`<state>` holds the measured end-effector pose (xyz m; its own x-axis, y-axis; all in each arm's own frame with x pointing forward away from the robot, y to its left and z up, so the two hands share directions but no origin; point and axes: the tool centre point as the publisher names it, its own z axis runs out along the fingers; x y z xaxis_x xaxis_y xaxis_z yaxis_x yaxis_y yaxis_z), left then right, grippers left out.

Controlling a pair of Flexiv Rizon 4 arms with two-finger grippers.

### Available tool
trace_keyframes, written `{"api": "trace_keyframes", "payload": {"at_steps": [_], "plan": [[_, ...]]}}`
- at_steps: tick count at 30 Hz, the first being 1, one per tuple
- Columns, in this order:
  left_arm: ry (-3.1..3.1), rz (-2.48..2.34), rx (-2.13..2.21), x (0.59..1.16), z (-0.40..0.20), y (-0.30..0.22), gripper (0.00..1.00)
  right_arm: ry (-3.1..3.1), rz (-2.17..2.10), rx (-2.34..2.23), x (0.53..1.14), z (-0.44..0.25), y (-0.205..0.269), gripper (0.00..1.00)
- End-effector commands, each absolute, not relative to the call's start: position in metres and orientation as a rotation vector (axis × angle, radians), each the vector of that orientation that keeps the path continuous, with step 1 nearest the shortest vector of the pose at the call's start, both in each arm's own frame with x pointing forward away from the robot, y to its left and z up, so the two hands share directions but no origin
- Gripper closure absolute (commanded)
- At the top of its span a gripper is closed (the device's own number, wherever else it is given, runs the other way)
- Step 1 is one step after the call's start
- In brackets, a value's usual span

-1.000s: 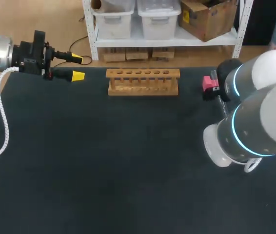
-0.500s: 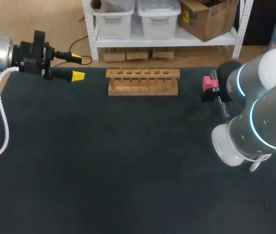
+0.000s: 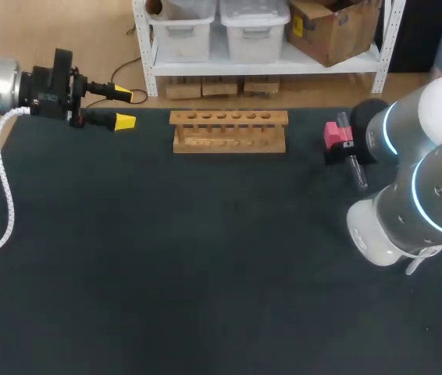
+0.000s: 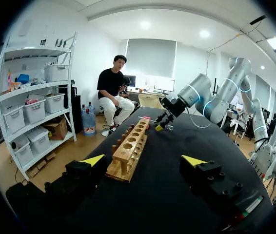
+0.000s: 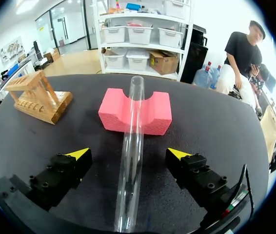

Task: Grasp the test tube, adjust it, and insert it.

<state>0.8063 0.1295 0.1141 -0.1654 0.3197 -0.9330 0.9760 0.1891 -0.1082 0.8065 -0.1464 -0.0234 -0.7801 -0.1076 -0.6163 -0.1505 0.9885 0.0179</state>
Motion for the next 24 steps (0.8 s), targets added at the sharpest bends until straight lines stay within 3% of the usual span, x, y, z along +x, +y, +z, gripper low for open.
{"api": "trace_keyframes", "payload": {"at_steps": [1,7,9,12,17,24], "plan": [[1.635,-1.000,1.250,0.8060,0.1132,0.1298,0.00,2.478,0.090,-0.179,0.8084,-0.0243,-0.1481,0.00],[1.635,-1.000,1.250,0.8060,0.1132,0.1298,0.00,2.480,0.088,-0.172,0.8089,-0.0242,-0.1492,0.02],[1.635,-1.000,1.250,0.8060,0.1132,0.1298,0.00,2.479,0.087,-0.171,0.8090,-0.0242,-0.1495,0.19],[1.635,-1.000,1.250,0.8060,0.1132,0.1298,0.00,2.480,0.085,-0.169,0.8090,-0.0243,-0.1499,0.34],[1.635,-1.000,1.250,0.8060,0.1132,0.1298,0.00,2.482,0.085,-0.168,0.8087,-0.0246,-0.1503,0.50],[1.635,-1.000,1.250,0.8060,0.1132,0.1298,0.00,2.487,0.079,-0.163,0.8077,-0.0258,-0.1509,0.53]]}}
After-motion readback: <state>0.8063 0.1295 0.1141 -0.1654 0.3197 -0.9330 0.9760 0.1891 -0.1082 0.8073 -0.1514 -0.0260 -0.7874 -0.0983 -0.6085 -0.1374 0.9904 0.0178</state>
